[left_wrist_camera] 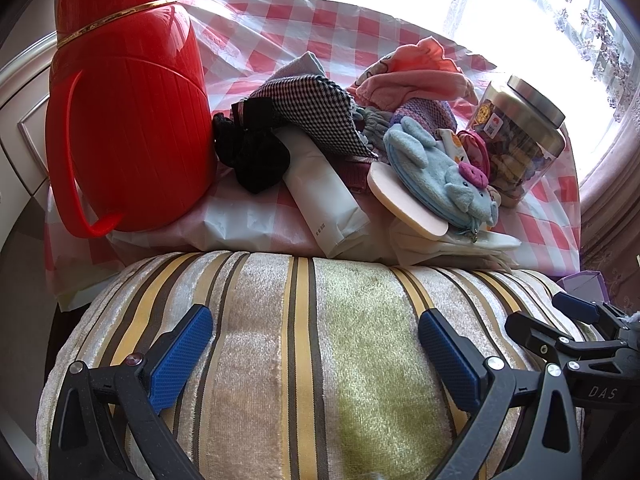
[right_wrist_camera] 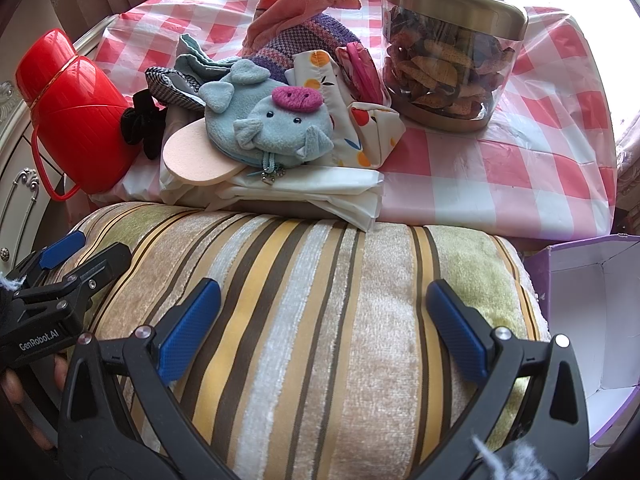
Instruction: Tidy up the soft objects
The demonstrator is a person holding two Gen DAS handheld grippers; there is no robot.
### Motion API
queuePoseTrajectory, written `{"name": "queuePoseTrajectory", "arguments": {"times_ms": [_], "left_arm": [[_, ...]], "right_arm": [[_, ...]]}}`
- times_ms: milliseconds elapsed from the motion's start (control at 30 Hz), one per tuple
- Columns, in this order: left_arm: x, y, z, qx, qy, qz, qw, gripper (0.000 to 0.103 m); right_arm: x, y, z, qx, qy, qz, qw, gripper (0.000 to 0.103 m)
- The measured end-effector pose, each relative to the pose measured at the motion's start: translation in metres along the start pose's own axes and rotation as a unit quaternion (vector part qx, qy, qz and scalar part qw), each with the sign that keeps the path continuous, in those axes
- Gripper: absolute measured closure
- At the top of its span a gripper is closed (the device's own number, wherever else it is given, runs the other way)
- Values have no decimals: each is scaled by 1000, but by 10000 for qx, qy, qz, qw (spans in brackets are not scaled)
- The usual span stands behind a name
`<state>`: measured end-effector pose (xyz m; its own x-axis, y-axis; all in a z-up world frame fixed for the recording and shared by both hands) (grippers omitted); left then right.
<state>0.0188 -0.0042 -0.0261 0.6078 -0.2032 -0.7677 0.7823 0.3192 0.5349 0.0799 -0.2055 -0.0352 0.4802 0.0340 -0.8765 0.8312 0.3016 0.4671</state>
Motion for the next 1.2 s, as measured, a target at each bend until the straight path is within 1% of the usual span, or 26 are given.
{"name": "queuePoseTrajectory", "arguments": {"times_ms": [167,233,367,433,533,567,633,700,833,900,1033,1100,1133,1200], "left_arm": [[-5,0,1,-40,-43,30,10000,0],[-8,1,-4,-206,-194,108,9995,0],[-11,3,-9,-291,-406,178,9986,0],[-13,7,-11,-375,-503,196,9978,0],[-10,15,-14,-412,-734,150,9963,0],[-9,17,-14,-414,-758,132,9962,0],[-3,25,-13,-425,-864,108,9953,2],[1,33,-14,-462,-1037,102,9935,12],[14,45,-12,-664,-1478,4,9868,24],[20,51,-10,-716,-1645,-31,9838,29],[38,61,-7,-963,-2026,-216,9743,31],[50,64,-10,-1182,-2139,-359,9690,40],[54,64,-12,-1285,-2201,-418,9661,42],[62,65,-11,-1359,-2291,-473,9627,51]], "right_arm": [[-2,-1,0,24,3,30,10000,0],[-2,-1,0,16,-15,27,10000,0],[-1,1,-2,-3,-50,-9,10000,0],[0,3,0,-24,58,-75,10000,0],[1,9,3,-199,287,-283,9990,0],[0,11,3,-241,380,-269,9986,0],[0,17,-2,-543,572,-247,9966,0],[0,24,-5,-756,692,-218,9945,0],[3,48,-10,-837,841,-17,9929,0],[5,60,-15,-1002,785,127,9918,0],[16,85,-31,-1405,657,386,9871,0],[25,90,-36,-1555,563,368,9855,0],[26,92,-37,-1572,560,386,9852,0],[33,97,-37,-1564,610,380,9851,1]]}}
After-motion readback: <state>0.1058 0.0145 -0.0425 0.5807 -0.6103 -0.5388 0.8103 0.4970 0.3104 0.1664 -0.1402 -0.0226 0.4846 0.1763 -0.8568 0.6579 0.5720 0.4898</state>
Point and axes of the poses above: each gripper's, at about its wrist camera, not at the fingertips, and x roughly the way its jaws point, z to its right, y to its top, the point moved 3 cm from there along x, roughly the way its jaws point, and after that the axes turned 14 degrees about -y, right-handed, at the moved point
